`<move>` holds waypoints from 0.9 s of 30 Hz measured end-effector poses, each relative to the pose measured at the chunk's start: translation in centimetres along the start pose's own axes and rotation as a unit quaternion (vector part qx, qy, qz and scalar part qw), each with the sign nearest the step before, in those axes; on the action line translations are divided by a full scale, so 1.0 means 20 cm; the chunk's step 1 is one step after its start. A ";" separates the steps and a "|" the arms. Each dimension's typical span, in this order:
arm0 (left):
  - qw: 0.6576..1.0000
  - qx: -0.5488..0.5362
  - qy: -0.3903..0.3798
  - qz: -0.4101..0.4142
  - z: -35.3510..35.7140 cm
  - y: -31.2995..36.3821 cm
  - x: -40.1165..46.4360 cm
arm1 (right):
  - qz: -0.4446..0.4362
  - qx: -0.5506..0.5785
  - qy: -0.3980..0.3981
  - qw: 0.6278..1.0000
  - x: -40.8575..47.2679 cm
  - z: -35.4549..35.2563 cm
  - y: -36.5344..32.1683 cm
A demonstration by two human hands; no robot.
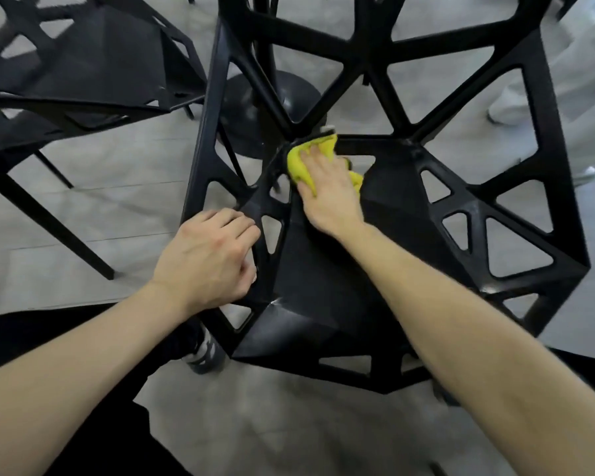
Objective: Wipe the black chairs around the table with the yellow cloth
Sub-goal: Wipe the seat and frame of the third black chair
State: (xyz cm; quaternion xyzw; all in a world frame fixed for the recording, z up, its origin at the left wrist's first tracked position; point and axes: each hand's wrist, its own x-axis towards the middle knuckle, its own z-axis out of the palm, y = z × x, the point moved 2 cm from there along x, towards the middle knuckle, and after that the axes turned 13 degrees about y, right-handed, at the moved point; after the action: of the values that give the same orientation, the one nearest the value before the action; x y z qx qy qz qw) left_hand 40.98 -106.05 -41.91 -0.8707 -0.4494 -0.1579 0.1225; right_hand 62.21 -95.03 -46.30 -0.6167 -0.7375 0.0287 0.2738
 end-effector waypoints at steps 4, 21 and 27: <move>1.000 -0.004 0.013 0.007 0.01 -0.01 -0.02 | -0.177 0.145 -0.157 0.961 -0.65 -0.35 -0.25; 1.000 0.018 0.010 -0.009 0.02 -0.02 0.00 | 0.009 -0.022 -0.021 0.999 -0.96 -0.61 0.05; 0.990 0.038 0.131 -0.015 -0.04 -0.01 0.01 | 0.224 -0.148 0.135 0.954 -1.11 -0.81 0.48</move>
State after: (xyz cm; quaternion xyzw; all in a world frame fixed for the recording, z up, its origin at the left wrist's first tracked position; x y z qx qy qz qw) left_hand 40.70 -106.10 -41.10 -0.8300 -0.4486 -0.2553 0.2112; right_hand 79.87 -118.19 -44.29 -0.7977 -0.5330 -0.1038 0.2624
